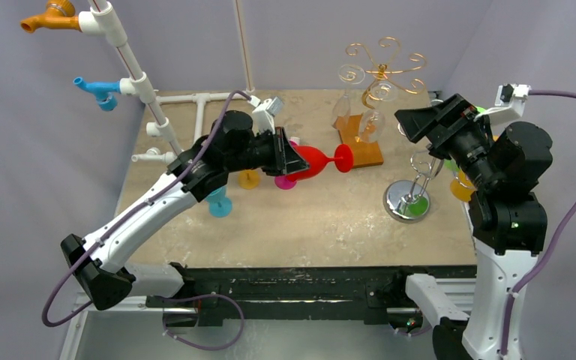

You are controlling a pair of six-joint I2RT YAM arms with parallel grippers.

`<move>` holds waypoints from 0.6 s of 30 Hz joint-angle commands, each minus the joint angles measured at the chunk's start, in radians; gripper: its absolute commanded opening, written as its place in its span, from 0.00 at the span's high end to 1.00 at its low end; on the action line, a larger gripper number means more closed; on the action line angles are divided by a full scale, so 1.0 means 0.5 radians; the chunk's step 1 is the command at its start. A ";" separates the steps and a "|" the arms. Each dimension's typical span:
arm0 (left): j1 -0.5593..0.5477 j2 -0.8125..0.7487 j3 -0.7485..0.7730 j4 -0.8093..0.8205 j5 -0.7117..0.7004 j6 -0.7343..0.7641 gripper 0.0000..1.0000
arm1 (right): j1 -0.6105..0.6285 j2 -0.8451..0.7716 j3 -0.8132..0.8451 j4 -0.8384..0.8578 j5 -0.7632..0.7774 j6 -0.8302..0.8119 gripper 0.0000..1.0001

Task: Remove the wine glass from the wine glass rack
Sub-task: Place the wine glass at the center of the board.

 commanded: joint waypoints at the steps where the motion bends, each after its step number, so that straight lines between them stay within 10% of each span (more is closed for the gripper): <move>1: 0.005 0.025 0.311 -0.668 -0.182 0.576 1.00 | -0.003 0.067 0.093 -0.006 0.047 -0.153 0.01; 18: -0.447 0.781 0.926 -1.248 -0.856 1.019 1.00 | -0.003 0.256 0.309 -0.062 0.185 -0.260 0.01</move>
